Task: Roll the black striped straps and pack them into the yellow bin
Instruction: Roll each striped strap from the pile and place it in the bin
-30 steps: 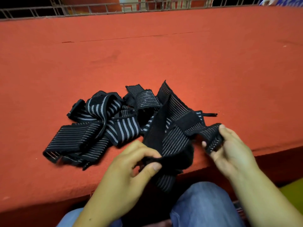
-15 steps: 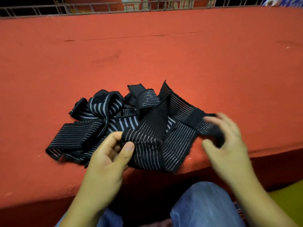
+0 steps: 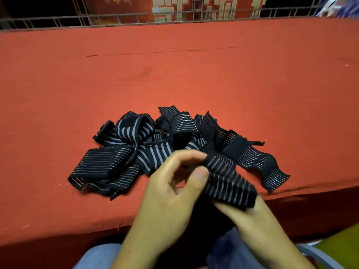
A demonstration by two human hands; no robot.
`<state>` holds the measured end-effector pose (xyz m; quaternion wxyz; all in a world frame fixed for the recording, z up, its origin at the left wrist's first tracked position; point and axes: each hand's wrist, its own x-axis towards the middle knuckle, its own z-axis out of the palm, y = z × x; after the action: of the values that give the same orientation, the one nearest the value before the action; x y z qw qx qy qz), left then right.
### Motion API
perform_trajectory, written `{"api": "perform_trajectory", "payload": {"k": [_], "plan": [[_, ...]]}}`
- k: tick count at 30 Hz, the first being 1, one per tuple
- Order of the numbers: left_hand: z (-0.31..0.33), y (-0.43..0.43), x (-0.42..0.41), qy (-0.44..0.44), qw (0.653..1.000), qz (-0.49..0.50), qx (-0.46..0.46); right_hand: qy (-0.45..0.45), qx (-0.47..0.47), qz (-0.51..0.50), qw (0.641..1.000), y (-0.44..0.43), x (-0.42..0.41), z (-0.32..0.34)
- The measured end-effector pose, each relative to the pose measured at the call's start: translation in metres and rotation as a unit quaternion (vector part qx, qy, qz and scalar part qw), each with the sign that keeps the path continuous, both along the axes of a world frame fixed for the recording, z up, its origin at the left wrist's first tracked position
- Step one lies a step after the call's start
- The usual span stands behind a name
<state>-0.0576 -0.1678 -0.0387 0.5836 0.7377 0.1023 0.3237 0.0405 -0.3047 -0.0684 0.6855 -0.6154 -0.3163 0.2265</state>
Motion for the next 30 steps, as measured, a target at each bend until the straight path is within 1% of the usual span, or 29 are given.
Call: {"api": "perform_trajectory", "payload": {"k": [1, 3, 4, 5, 6, 7, 9, 11, 12, 14, 16, 18, 19, 23, 27, 30], "plan": [[-0.006, 0.003, 0.008, 0.004, 1.000, 0.028, -0.002, 0.082, 0.002, -0.006, 0.997, -0.004, 0.003, -0.009], [-0.019, 0.008, 0.029, 0.032, 0.997, 0.057, -0.030, 0.243, 0.053, -0.005, 0.969, -0.010, 0.007, -0.022], [-0.028, 0.010, 0.041, 0.053, 0.996, 0.055, -0.055, 0.297, 0.082, -0.032, 0.951, -0.013, 0.010, -0.024], [-0.036, 0.010, 0.053, 0.078, 0.993, 0.050, -0.070, 0.328, 0.099, -0.061, 0.938, -0.016, 0.013, -0.023], [-0.043, 0.010, 0.063, 0.103, 0.991, 0.048, -0.065, 0.343, 0.109, -0.085, 0.929, -0.019, 0.016, -0.022], [-0.049, 0.009, 0.072, 0.122, 0.990, 0.054, -0.036, 0.349, 0.106, -0.103, 0.926, -0.021, 0.019, -0.019], [-0.056, 0.009, 0.086, 0.145, 0.985, 0.070, 0.057, 0.345, 0.088, -0.134, 0.925, -0.025, 0.026, -0.018], [-0.058, 0.014, 0.098, 0.170, 0.971, 0.077, 0.151, 0.326, 0.053, -0.167, 0.929, -0.026, 0.033, -0.019], [-0.057, 0.018, 0.105, 0.192, 0.957, 0.078, 0.203, 0.316, 0.038, -0.172, 0.932, -0.026, 0.035, -0.019], [-0.056, 0.027, 0.117, 0.255, 0.918, 0.084, 0.293, 0.309, 0.015, -0.177, 0.934, -0.026, 0.040, -0.019], [-0.055, 0.034, 0.126, 0.302, 0.889, 0.099, 0.331, 0.314, 0.002, -0.174, 0.933, -0.026, 0.044, -0.019], [-0.055, 0.043, 0.132, 0.318, 0.873, 0.105, 0.355, 0.305, -0.014, -0.169, 0.937, -0.028, 0.047, -0.020], [-0.056, 0.048, 0.134, 0.318, 0.871, 0.105, 0.361, 0.294, -0.024, -0.163, 0.941, -0.030, 0.048, -0.021], [-0.061, 0.063, 0.134, 0.283, 0.887, 0.132, 0.339, 0.258, -0.048, -0.145, 0.954, -0.035, 0.050, -0.023], [-0.067, 0.068, 0.129, 0.268, 0.906, 0.158, 0.287, 0.252, -0.048, -0.134, 0.957, -0.040, 0.048, -0.026], [-0.070, 0.069, 0.127, 0.258, 0.910, 0.163, 0.279, 0.252, -0.049, -0.116, 0.959, -0.048, 0.051, -0.032]]}}
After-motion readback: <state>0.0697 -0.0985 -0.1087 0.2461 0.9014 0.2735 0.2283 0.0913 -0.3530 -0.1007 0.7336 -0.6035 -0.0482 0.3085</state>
